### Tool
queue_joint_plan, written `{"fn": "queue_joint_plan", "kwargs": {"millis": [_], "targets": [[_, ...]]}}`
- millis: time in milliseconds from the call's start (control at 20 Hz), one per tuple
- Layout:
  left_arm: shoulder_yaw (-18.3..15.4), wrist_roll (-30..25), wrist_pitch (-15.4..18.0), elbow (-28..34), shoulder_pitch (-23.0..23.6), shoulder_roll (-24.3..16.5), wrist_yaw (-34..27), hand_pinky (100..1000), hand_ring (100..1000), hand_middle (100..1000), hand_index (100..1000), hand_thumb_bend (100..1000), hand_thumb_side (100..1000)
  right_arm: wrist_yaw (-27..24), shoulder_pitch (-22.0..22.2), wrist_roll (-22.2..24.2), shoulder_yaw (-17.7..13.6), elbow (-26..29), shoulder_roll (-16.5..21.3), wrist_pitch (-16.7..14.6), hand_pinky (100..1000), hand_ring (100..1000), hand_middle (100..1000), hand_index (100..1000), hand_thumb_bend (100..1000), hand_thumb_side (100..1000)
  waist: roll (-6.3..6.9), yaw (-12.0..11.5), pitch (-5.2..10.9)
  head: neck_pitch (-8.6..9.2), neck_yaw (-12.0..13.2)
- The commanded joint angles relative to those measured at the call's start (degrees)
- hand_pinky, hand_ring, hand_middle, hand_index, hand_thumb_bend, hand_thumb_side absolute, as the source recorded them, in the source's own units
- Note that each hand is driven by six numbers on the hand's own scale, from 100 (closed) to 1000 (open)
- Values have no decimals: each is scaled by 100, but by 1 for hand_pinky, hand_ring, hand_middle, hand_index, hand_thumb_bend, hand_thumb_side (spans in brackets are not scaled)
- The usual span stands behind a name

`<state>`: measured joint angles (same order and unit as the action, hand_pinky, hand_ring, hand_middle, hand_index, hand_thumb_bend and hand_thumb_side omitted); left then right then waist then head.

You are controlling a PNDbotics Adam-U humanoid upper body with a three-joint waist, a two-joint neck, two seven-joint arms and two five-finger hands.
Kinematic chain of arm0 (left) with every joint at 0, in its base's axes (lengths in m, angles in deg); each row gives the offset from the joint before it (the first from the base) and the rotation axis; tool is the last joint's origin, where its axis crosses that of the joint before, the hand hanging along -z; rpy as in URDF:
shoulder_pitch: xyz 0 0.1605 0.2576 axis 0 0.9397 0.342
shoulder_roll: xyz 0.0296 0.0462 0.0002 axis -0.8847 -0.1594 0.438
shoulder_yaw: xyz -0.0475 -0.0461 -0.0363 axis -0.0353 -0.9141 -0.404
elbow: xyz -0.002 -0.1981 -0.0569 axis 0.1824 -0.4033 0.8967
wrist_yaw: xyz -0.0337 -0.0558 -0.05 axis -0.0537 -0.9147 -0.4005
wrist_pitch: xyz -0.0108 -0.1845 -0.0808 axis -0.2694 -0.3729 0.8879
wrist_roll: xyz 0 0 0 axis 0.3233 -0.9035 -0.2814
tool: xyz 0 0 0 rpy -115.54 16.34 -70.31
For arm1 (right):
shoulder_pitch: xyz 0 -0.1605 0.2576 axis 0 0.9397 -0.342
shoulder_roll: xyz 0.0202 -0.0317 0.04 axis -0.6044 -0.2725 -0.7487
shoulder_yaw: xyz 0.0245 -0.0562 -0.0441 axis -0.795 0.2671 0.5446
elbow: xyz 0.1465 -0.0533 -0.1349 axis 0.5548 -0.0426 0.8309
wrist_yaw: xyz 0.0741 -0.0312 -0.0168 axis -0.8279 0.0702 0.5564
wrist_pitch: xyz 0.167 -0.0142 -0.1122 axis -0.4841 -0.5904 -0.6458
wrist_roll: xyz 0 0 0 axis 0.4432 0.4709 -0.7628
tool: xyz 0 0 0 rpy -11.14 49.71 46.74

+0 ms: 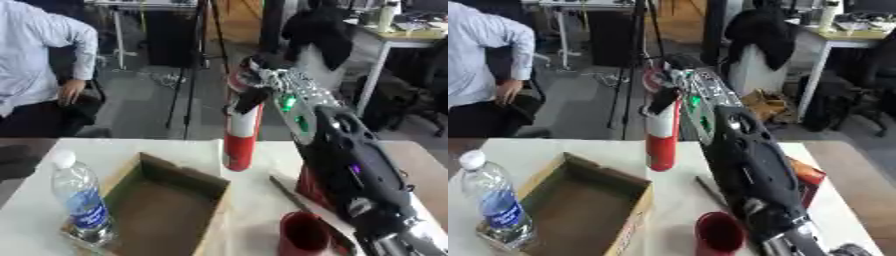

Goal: Pick up objects on the table and place them in the box.

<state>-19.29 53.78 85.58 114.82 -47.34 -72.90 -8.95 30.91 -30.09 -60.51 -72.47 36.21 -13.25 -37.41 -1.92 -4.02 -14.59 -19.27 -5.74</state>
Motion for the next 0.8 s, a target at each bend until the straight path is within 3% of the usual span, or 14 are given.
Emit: {"fn": "queue_joint_plan", "kwargs": {"millis": [50, 500, 800], "targets": [[8, -29, 3, 85, -22, -71, -11, 870, 739, 745, 709, 100, 1000, -136, -271, 6, 21, 262, 52, 8, 286, 459, 376, 447, 427, 304, 0, -2, 162, -48, -2], [5, -41, -16, 85, 2, -94, 8, 870, 738, 744, 709, 100, 1000, -619, -537, 261, 201, 656, 42, -29, 284, 459, 376, 447, 426, 319, -72, 31, 293, -136, 36], [8, -58, -34, 85, 13, -93, 19, 871, 738, 743, 710, 100, 1000, -943, -640, 562, 483, 1120, 43, -2, 285, 460, 379, 450, 402, 334, -112, 31, 385, -207, 53]]}}
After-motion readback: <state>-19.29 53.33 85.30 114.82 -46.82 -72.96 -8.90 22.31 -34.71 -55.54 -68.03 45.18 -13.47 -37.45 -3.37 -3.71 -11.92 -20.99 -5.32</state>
